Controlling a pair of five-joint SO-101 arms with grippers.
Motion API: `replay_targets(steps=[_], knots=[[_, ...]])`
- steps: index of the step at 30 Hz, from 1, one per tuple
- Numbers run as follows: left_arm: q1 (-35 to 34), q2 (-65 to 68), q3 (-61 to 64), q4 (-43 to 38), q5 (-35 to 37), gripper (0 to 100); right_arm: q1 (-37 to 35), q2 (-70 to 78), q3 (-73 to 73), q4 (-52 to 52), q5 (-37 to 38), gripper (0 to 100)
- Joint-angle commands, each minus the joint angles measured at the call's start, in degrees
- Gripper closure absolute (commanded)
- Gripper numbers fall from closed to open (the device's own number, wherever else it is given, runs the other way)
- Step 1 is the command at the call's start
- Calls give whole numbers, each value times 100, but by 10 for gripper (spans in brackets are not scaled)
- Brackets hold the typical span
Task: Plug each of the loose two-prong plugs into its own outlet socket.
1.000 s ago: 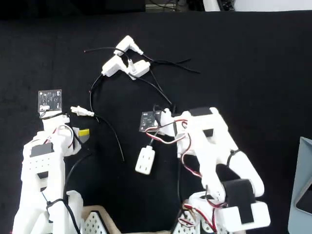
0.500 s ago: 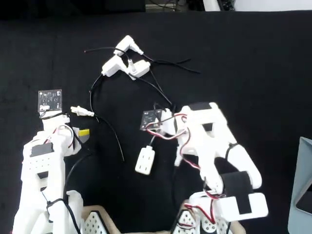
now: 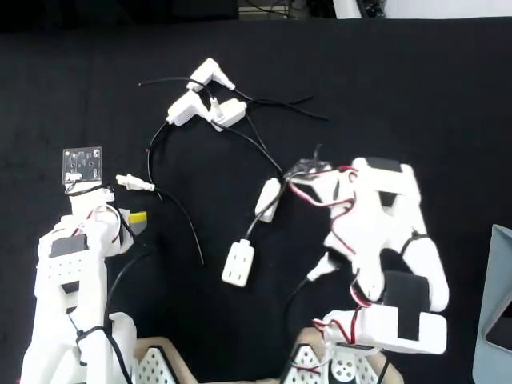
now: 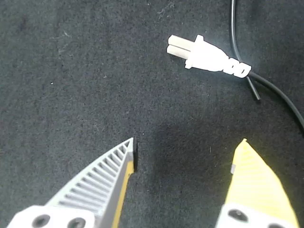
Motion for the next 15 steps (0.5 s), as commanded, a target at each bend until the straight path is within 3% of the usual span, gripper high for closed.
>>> replay_targets(steps=[1,7,11,15], knots=[[-22,-97,-31,-105,18,678,149,-57,-400,114,-114,958],[-22,-88,-31,-105,18,678,167,-303,-673,114,-756,705],[-22,-88,-31,-105,18,678,114,-787,-637,70,-738,682],[-22,-88,-31,-105,18,678,114,-1305,-338,105,88,682]])
